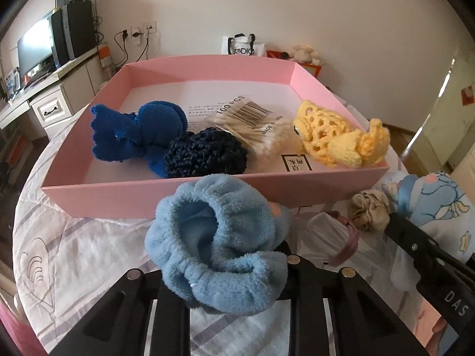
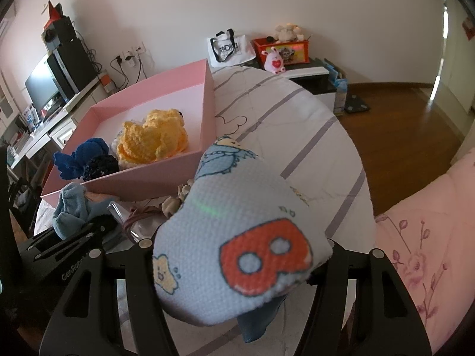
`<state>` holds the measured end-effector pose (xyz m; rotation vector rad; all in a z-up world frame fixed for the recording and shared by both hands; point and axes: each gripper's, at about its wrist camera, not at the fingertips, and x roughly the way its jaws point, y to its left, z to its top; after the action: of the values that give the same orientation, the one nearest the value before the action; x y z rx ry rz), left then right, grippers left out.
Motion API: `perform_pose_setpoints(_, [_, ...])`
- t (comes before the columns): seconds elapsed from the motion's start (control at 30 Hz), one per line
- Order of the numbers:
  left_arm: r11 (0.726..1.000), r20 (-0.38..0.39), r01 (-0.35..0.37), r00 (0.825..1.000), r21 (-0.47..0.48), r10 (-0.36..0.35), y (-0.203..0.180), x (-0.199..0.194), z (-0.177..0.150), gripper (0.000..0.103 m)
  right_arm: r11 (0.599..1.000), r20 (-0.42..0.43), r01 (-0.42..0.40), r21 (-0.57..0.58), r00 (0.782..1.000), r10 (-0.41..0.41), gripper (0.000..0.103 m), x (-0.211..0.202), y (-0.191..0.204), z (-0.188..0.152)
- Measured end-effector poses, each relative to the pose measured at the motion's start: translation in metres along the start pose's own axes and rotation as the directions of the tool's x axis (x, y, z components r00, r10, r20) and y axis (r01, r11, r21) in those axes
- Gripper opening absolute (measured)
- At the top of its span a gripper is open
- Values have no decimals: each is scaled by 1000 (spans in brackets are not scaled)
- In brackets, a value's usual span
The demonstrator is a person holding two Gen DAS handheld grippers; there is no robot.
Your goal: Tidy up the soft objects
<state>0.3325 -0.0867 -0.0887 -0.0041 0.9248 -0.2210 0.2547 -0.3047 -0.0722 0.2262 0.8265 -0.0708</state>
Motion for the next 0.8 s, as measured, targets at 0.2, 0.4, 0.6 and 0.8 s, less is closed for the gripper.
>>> perform_pose_setpoints(0.2, [1000, 6, -9, 1000, 0, 9, 5, -18, -4, 21, 1000, 23, -1, -13, 1000, 1, 59, -14, 7, -3])
perform_pose_setpoints(0.4, [999, 36, -36, 999, -9, 36, 12, -42, -10, 21, 999, 50, -4, -39, 999, 6, 59, -34, 20, -6])
perform_pose_setpoints(0.6, [998, 78, -60, 995, -31, 62, 23, -77, -19, 21, 996, 85, -16, -83, 996, 23, 59, -57, 42, -10])
perform_pose_setpoints(0.8, [995, 130, -80, 988, -51, 86, 36, -120, -35, 21, 991, 114, -34, -131, 992, 49, 59, -80, 64, -17])
